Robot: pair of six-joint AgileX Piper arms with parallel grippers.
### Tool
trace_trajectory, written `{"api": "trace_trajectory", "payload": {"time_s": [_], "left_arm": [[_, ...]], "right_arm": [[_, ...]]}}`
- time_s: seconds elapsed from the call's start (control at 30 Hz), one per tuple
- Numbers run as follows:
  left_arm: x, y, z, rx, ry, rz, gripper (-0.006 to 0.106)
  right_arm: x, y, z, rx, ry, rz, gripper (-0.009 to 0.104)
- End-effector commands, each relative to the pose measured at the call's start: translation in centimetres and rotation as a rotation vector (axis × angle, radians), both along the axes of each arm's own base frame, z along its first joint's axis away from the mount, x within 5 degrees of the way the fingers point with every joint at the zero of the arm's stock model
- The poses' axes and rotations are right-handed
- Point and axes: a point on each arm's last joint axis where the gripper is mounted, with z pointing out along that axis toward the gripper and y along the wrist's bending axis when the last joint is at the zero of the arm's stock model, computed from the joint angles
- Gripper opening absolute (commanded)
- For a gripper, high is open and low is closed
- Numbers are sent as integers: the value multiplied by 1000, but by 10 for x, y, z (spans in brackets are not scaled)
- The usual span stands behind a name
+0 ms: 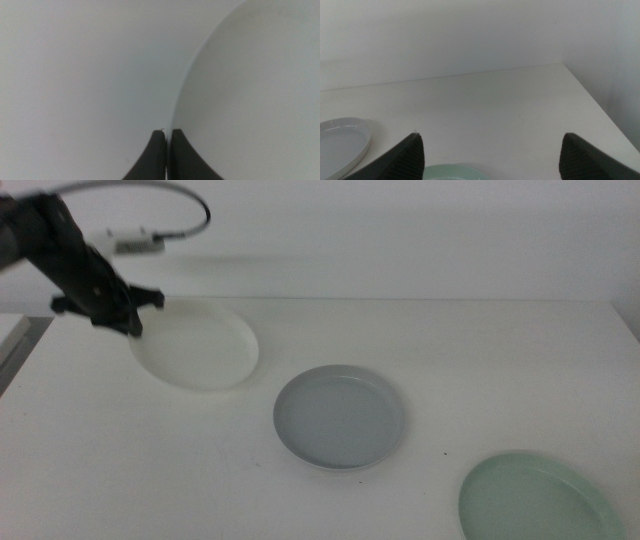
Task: Stack the three bowls on top of each other.
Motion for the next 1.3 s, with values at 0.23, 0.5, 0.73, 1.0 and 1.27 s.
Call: {"api": "trace_trajectory", "payload": {"time_s": [0.23,0.5,0.73,1.0,1.27], "left_arm": [[-46,-107,88,-73,-58,-227,-2],[-69,-177,55,-92,11,-341,-2],[-74,-185,23,-178,-10,-294,-2],[-73,-185,-5,-179,29,-269,-2],[-70,-185,-18,-169,54,-261,4]], "right_arm": [[0,-1,0,-15,-10,-8,92],[0,-1,0,-15,-10,-8,92],[0,-1,0,-15,-10,-8,92],[0,-1,0,-15,-10,-8,92],[0,-1,0,-15,-10,-8,92]]}}
